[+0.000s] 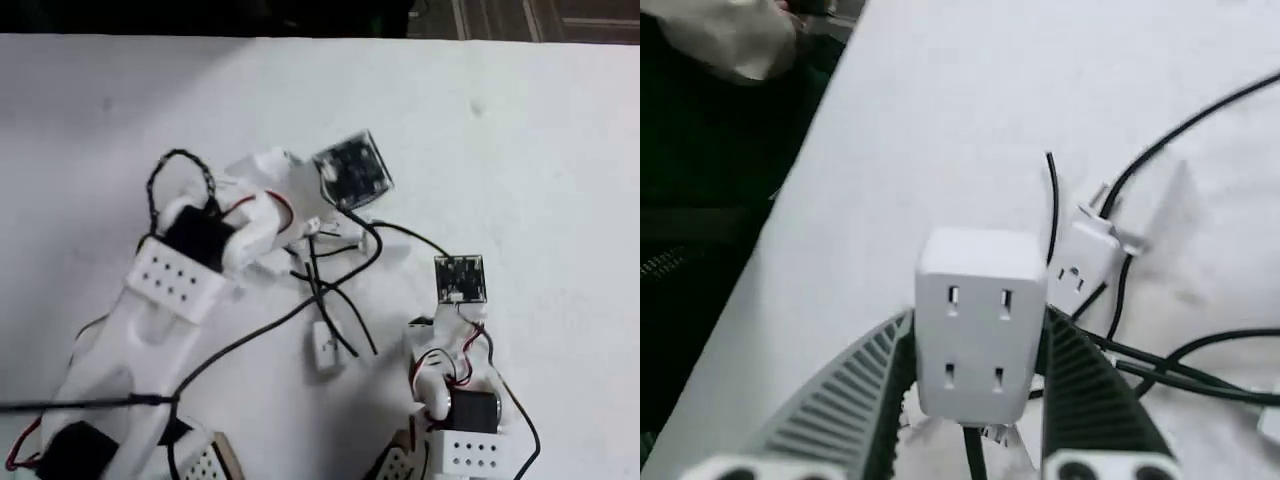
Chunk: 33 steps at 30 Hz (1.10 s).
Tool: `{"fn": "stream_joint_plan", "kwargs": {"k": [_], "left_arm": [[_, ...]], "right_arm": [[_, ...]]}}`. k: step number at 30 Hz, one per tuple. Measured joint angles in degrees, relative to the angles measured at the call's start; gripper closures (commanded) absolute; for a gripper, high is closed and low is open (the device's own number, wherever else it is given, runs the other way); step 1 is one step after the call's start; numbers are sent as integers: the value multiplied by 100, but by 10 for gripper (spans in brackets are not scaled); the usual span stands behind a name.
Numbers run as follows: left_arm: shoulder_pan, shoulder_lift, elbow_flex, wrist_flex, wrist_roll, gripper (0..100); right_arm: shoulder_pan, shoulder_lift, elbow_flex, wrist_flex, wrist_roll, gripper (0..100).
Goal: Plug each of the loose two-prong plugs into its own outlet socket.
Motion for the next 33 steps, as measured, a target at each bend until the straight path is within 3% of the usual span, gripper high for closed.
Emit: {"fn": "stream_joint_plan", "kwargs": {"k": [4,11,17,24,29,33], "left_arm": [[167,-290,-527,158,290,979],[360,-527,-1908,1424,343,979],[-229,-492,-2593,2778,-53,979],[-1196,-396,-2110,3719,-774,978],[-1741,-396,-1143,3701,-1064,978],[-2066,-396,-123,3218,-1090,977]], "right_arm": [[0,0,0,0,0,981],[0,0,0,0,0,981],[0,0,0,0,0,981],[0,0,0,0,0,981],[0,0,18,0,0,981],[0,0,18,0,0,981]]}}
